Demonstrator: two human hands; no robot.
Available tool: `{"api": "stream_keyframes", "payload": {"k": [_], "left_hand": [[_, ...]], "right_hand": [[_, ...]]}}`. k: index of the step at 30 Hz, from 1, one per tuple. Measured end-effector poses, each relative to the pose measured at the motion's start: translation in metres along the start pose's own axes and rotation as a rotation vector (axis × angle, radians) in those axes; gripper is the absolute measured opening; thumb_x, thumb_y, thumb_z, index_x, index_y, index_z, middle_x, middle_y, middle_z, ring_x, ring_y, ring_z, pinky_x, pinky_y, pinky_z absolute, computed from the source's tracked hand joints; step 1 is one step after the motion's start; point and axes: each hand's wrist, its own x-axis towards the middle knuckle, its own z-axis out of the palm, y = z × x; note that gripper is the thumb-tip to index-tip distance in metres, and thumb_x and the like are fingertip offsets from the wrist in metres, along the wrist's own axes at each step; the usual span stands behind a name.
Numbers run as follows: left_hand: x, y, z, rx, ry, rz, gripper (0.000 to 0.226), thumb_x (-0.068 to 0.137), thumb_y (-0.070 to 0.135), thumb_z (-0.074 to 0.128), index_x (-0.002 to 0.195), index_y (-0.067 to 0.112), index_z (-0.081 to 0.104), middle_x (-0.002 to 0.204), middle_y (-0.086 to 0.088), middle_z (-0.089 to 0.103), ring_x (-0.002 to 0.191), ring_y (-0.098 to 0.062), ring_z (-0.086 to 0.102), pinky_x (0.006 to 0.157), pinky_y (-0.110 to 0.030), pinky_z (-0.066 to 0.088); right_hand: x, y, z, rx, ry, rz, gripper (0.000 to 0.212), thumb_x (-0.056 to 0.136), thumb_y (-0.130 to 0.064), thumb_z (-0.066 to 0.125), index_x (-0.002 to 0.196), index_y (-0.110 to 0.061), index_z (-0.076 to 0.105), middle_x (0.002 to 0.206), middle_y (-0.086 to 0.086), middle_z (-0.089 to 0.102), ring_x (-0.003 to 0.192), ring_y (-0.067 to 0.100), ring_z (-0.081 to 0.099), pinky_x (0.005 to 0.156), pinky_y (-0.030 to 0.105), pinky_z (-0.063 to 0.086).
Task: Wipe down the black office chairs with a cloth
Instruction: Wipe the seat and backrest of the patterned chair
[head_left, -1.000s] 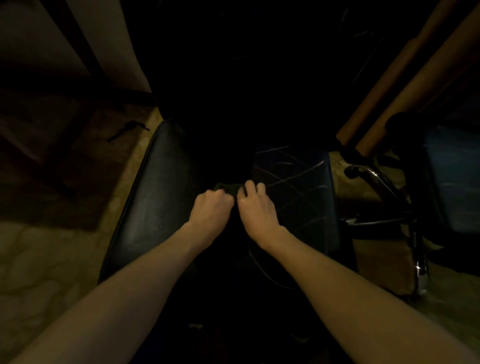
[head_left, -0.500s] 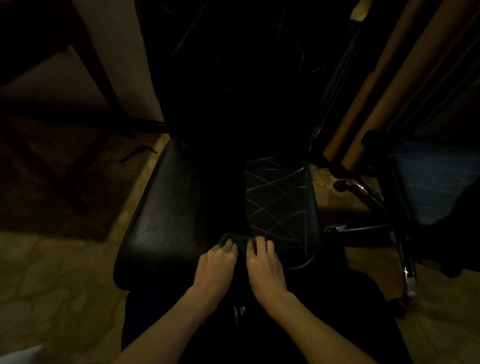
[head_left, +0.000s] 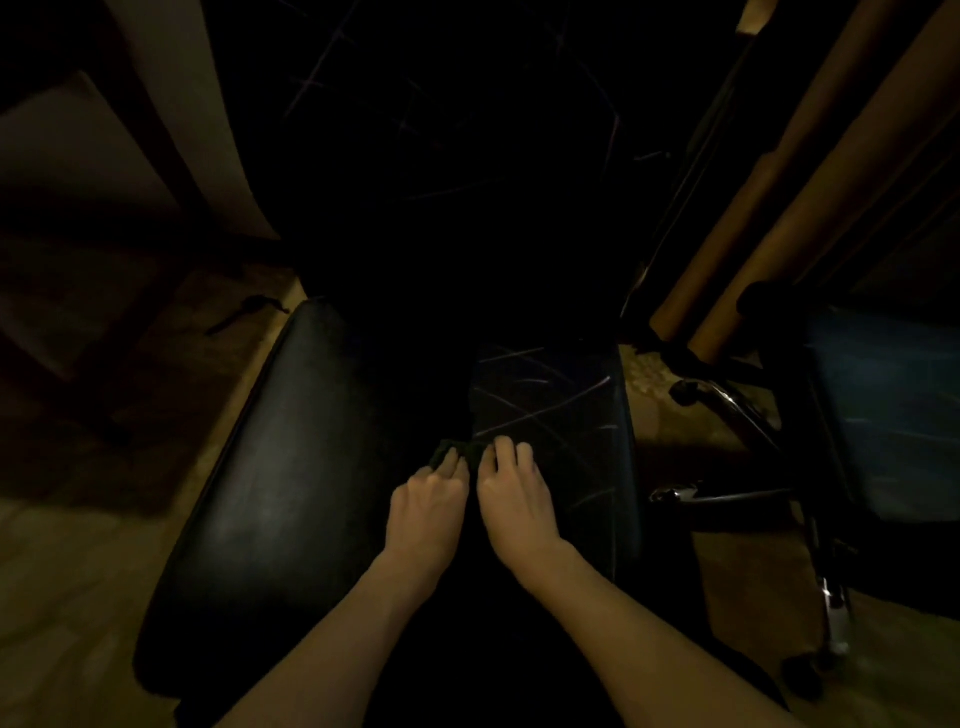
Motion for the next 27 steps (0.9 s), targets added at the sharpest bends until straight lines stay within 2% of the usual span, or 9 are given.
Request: {"api": "stream_keyframes", "payload": {"k": [3,7,9,11,14,19,24,27], "left_hand": [[0.049,-0.007,0.004,0.024,0.031,-0.036,0.033,0.094,0.007,0.054,0.127,0.013,0.058,0.138,-0.003,0.055,0.096,-0.023,0.067,0.071,-0.031,0.055],[0.117,-0.017,-0.001,0.070,0.041,-0.052,0.019,0.080,0.006,0.072,0.098,0.012,0.070,0.110,-0.003,0.070,0.067,-0.023,0.069,0.048,-0.029,0.051],[0.147,-0.021,-0.003,0.062,0.073,-0.052,0.017,0.085,0.006,0.067,0.101,0.011,0.068,0.113,-0.005,0.068,0.072,-0.026,0.070,0.050,-0.031,0.051],[0.175,-0.023,-0.004,0.068,0.131,-0.043,0.019,0.093,0.008,0.055,0.110,0.012,0.063,0.118,-0.005,0.065,0.085,-0.028,0.069,0.058,-0.033,0.050],[0.210,-0.023,-0.007,0.068,0.184,-0.053,0.023,0.099,0.014,0.044,0.112,0.018,0.062,0.112,-0.005,0.066,0.097,-0.029,0.066,0.065,-0.034,0.044],[0.244,-0.014,-0.013,0.046,0.162,-0.050,0.022,0.094,0.008,0.049,0.103,0.011,0.069,0.101,-0.014,0.068,0.096,-0.034,0.065,0.068,-0.037,0.048],[0.228,-0.012,-0.010,0.039,0.199,0.049,0.018,0.095,0.011,0.050,0.097,0.013,0.068,0.093,-0.012,0.066,0.089,-0.033,0.065,0.061,-0.032,0.036],[0.206,-0.006,-0.010,0.030,0.213,0.104,0.019,0.096,0.012,0.048,0.100,0.013,0.067,0.094,-0.012,0.067,0.090,-0.033,0.065,0.060,-0.031,0.034]], "right_hand": [[0.046,0.014,-0.002,-0.040,0.049,0.008,0.038,0.093,-0.006,0.051,0.129,0.002,0.049,0.126,0.016,0.044,0.106,0.029,0.045,0.088,0.033,0.045],[0.112,0.034,-0.006,-0.061,0.074,-0.007,0.039,0.091,-0.004,0.053,0.129,0.003,0.048,0.125,0.016,0.043,0.108,0.031,0.043,0.088,0.034,0.043],[0.142,0.045,-0.009,-0.078,0.088,-0.020,0.042,0.091,-0.004,0.054,0.131,0.003,0.047,0.128,0.016,0.042,0.112,0.032,0.042,0.090,0.034,0.042],[0.167,0.056,-0.013,-0.104,0.083,-0.015,0.040,0.090,-0.006,0.054,0.130,0.000,0.049,0.132,0.017,0.040,0.117,0.035,0.040,0.093,0.036,0.041],[0.195,0.072,-0.018,-0.124,0.030,0.026,0.034,0.094,-0.006,0.048,0.127,-0.001,0.054,0.141,0.020,0.039,0.128,0.043,0.035,0.101,0.042,0.039],[0.211,0.094,-0.019,-0.073,-0.009,0.078,0.029,0.094,-0.007,0.051,0.122,-0.004,0.060,0.134,0.019,0.047,0.125,0.041,0.038,0.096,0.041,0.041],[0.190,0.095,-0.012,-0.011,0.059,0.129,0.033,0.093,-0.008,0.053,0.126,-0.004,0.057,0.141,0.017,0.039,0.127,0.041,0.035,0.098,0.041,0.041],[0.165,0.093,-0.009,-0.008,0.073,0.120,0.036,0.092,-0.007,0.055,0.128,-0.004,0.052,0.138,0.014,0.037,0.121,0.036,0.037,0.094,0.036,0.042]]}}
